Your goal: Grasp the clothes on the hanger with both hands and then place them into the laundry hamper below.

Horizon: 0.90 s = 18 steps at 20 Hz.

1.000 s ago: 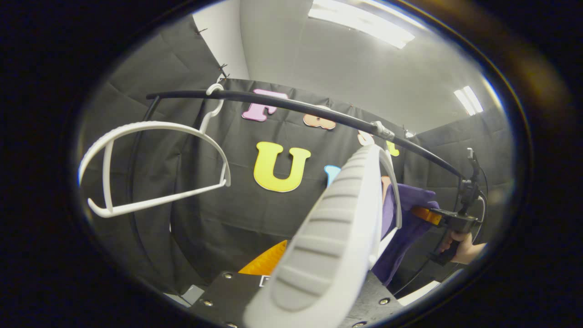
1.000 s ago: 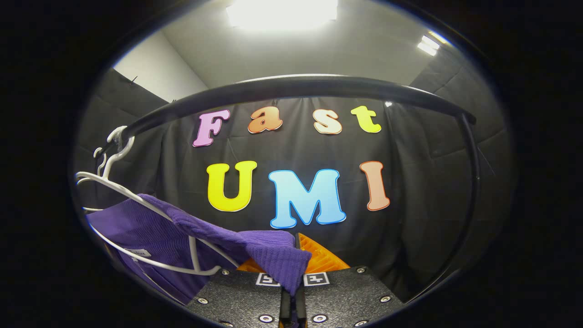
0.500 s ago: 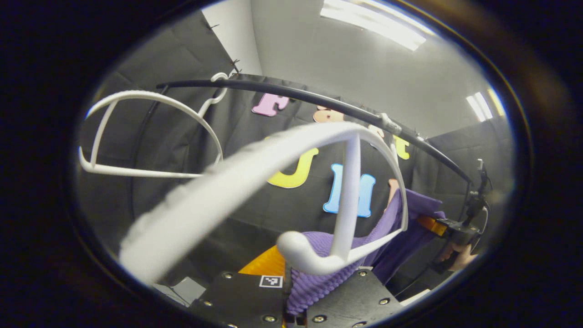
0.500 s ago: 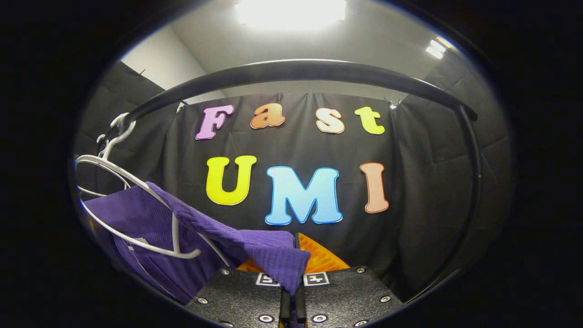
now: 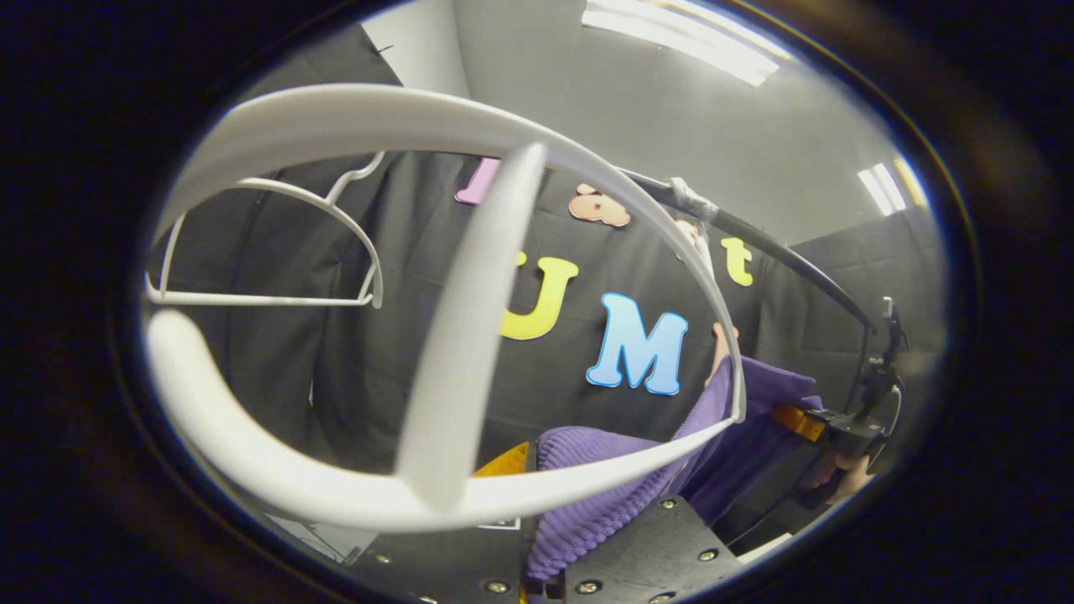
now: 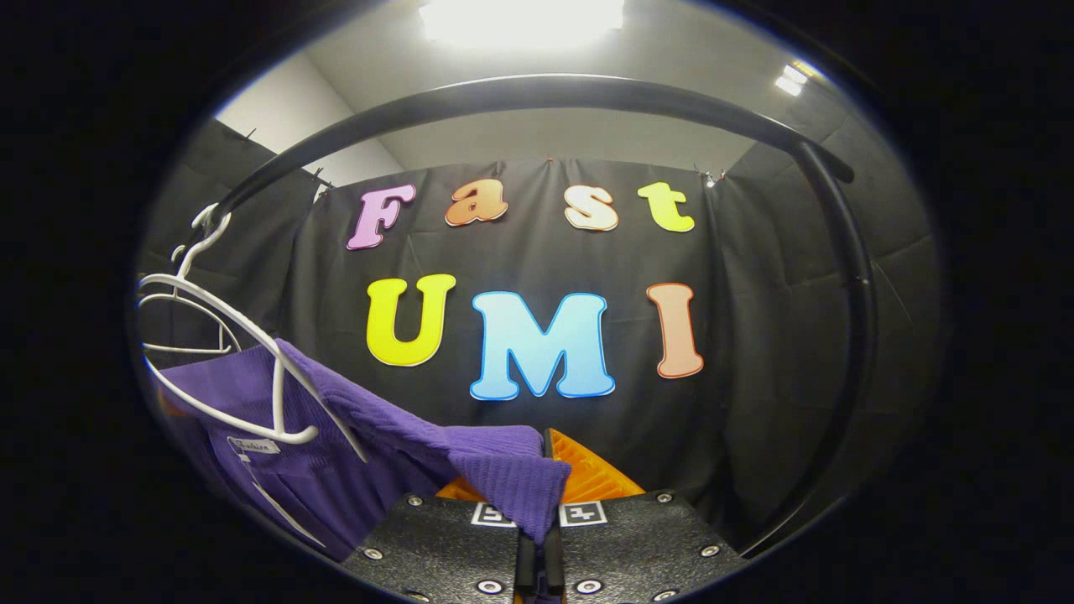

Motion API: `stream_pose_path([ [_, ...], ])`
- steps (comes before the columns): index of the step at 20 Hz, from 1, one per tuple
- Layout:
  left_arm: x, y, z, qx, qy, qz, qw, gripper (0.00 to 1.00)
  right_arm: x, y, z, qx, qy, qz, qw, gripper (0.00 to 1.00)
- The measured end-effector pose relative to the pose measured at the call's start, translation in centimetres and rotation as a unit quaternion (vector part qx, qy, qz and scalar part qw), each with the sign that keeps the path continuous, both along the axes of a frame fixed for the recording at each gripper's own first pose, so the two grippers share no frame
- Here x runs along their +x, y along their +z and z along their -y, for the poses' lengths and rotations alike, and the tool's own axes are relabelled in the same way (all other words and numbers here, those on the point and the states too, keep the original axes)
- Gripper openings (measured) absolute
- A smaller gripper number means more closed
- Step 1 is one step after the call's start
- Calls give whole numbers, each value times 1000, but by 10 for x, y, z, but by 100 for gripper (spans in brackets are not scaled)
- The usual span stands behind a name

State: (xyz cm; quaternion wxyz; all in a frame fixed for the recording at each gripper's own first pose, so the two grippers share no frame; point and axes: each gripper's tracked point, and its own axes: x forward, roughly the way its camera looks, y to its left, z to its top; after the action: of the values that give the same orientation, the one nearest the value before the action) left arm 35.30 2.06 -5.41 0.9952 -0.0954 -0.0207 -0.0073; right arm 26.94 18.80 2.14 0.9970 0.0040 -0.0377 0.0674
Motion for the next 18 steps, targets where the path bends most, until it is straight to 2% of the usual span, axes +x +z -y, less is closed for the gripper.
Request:
stream_pose_path([
  [5, 12, -19, 25, 3, 1, -35, 999, 0, -7, -9, 8, -5, -3, -21, 1000, 5],
  [9, 14, -26, 55, 8, -2, -37, 999, 0, -8, -14, 9, 5, -5, -32, 999, 5],
  [12, 17, -32, 69, 2, -8, -46, 999, 0, -14, -17, 17, -16, -1, -41, 999, 5],
  [14, 14, -34, 78, 6, -14, -50, 999, 0, -18, -17, 16, -15, 4, -41, 999, 5],
  [18, -4, -49, 91, 16, -33, -71, 997, 0, -27, -26, 24, -18, -13, -61, 998, 5],
])
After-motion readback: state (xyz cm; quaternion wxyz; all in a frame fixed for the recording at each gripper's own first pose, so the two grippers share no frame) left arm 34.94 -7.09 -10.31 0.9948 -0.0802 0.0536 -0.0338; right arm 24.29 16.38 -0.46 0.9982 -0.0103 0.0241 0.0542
